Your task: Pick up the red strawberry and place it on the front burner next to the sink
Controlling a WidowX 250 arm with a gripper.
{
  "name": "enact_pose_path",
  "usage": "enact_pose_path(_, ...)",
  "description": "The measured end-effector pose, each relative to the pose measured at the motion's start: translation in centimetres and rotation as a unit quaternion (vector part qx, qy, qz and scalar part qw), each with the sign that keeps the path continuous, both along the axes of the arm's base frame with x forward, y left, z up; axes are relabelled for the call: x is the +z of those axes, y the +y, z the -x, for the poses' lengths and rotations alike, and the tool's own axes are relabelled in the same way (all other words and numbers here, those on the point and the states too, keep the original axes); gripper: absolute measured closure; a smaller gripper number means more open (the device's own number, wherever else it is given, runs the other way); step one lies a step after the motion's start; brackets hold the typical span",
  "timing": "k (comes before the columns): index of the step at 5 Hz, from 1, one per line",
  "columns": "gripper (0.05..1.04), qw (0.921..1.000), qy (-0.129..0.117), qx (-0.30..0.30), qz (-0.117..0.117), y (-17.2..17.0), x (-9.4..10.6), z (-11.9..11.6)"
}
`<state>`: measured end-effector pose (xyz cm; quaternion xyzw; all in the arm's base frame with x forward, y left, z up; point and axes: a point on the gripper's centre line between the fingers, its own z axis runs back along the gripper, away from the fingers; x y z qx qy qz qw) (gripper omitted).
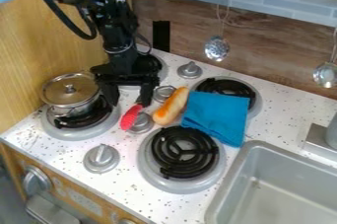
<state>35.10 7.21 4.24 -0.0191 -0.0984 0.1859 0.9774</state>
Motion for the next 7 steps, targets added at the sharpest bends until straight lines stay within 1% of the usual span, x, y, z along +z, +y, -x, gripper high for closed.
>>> enact_pose_path(1, 0.081, 0.9998, 0.020, -0.001, 0.005, -0.2, -1.3, 0.5)
enact_pose_path(2, 0.081, 0.9995, 0.030, -0.006, -0.006, 0.0, -1.6, 0.7)
enact_pose_path(3, 0.081, 0.9987, 0.045, -0.019, -0.013, 0.3, -2.3, 0.6)
enact_pose_path(4, 0.081, 0.9979, 0.054, -0.029, -0.019, 0.5, -2.5, 0.4)
enact_pose_path(5, 0.081, 0.9976, 0.059, -0.029, -0.021, 0.6, -2.9, 0.3)
enact_pose_path(6, 0.113, 0.9972, 0.065, -0.029, -0.019, 0.6, -3.5, 0.4)
enact_pose_path(7, 0.227, 0.9969, 0.071, -0.030, -0.018, 0.5, -3.9, 0.4)
